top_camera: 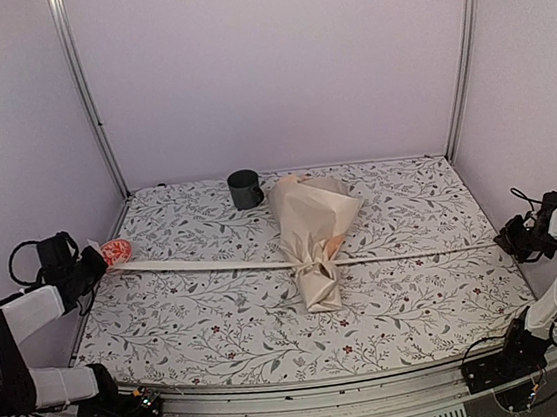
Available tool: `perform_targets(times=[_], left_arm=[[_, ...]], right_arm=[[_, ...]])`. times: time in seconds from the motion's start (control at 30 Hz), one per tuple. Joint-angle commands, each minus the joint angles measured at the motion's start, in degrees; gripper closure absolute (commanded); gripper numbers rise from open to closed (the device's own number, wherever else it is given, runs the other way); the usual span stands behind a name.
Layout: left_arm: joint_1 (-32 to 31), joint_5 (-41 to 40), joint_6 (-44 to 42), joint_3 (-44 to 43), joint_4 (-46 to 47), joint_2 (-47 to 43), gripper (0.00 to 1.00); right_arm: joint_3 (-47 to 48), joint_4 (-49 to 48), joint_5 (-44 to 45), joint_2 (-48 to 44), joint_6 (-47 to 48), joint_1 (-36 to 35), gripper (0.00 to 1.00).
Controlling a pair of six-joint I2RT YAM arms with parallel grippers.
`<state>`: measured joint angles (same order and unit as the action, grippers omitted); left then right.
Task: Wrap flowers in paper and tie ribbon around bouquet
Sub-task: Cross the half-tied ribbon over the folded bouquet.
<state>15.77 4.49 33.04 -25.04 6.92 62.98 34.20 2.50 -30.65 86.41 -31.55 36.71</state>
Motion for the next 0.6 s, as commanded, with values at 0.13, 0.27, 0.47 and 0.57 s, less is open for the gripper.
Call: perform_targets(times=[0.13,0.27,0.47,0.57], left_arm=[[6.95,-4.72,2.59,1.60,1.82,-0.96,1.00],[7.68,-5.01,2.95,1.86,1.87,-1.06,1.00],[4.92,-1.55,3.51,1.62,3.34,-1.68,1.00],[-7.32,-7.59,2.22,-1.25,2.51,-2.99,1.00]], right_arm=[[0.52,-4.69,4.48,0.34,-1.23,3.36,1.00],[0.60,-4.91,4.30,0.60,-1.32,3.54,1.00],[0.18,-6.27,1.37,-0.19,-1.65,2.20,1.00],[0.97,-5.61,4.74,-2.42,-1.36,-6.25,1.00]])
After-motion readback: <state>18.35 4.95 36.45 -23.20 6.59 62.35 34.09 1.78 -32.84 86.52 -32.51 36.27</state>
